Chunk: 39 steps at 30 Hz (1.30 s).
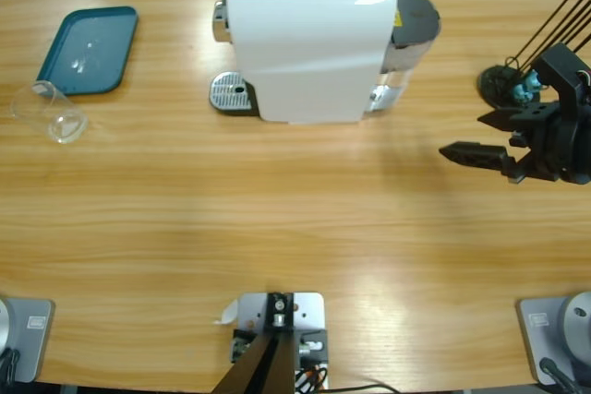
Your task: Pour coffee
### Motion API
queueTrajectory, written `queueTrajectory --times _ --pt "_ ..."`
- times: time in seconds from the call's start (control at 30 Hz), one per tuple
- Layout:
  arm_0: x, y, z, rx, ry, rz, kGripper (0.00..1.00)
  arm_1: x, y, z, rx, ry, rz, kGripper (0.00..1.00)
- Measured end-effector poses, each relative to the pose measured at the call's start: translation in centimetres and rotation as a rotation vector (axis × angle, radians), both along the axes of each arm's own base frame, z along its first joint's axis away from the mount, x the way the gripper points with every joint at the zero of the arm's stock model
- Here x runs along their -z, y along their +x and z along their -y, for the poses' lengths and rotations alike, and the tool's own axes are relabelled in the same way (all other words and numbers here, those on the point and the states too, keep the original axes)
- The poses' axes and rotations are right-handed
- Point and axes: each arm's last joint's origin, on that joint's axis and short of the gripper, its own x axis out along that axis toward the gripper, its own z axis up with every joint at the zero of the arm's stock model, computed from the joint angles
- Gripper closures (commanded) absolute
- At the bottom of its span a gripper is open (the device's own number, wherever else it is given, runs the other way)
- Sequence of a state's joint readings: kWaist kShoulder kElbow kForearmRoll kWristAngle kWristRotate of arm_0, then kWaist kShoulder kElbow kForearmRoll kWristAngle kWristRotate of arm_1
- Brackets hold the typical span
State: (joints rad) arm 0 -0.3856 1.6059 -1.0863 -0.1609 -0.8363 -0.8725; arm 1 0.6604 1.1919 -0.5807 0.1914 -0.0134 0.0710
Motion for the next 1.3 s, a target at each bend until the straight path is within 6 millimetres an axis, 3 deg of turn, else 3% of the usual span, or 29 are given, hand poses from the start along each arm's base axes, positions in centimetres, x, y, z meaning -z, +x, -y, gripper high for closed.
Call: queueTrajectory --times 0.4,0.8,0.83,0.87,1.0,1.07,1.1,1.3 --pt "4.0 0.5 0.4 0.029 -0.027 -0.154 0.162 0.0 0.0 0.0 0.000 0.000 0.000 0.264" --pt "5.2 0.6 1.6 0.049 -0.052 -0.185 0.190 0.0 0.0 0.0 0.000 0.000 0.000 0.263" --pt "5.3 0.6 1.8 0.053 -0.052 -0.188 0.217 0.0 0.0 0.0 0.000 0.000 0.000 0.265" --pt "5.4 0.7 1.9 0.056 -0.052 -0.191 0.439 0.0 0.0 0.0 0.000 0.000 0.000 0.265" --pt "5.6 0.8 2.4 0.063 -0.060 -0.199 0.765 0.0 0.0 0.0 0.000 0.000 0.000 0.266" --pt "5.5 0.8 2.5 0.066 -0.066 -0.189 0.820 0.0 0.0 0.0 0.000 0.000 0.000 0.266" --pt "5.5 0.8 2.5 0.066 -0.067 -0.188 0.927 0.0 0.0 0.0 0.000 0.000 0.000 0.264" --pt "6.1 1.0 2.6 0.065 -0.065 -0.196 1.000 0.0 0.0 0.0 0.000 0.000 0.000 0.265"
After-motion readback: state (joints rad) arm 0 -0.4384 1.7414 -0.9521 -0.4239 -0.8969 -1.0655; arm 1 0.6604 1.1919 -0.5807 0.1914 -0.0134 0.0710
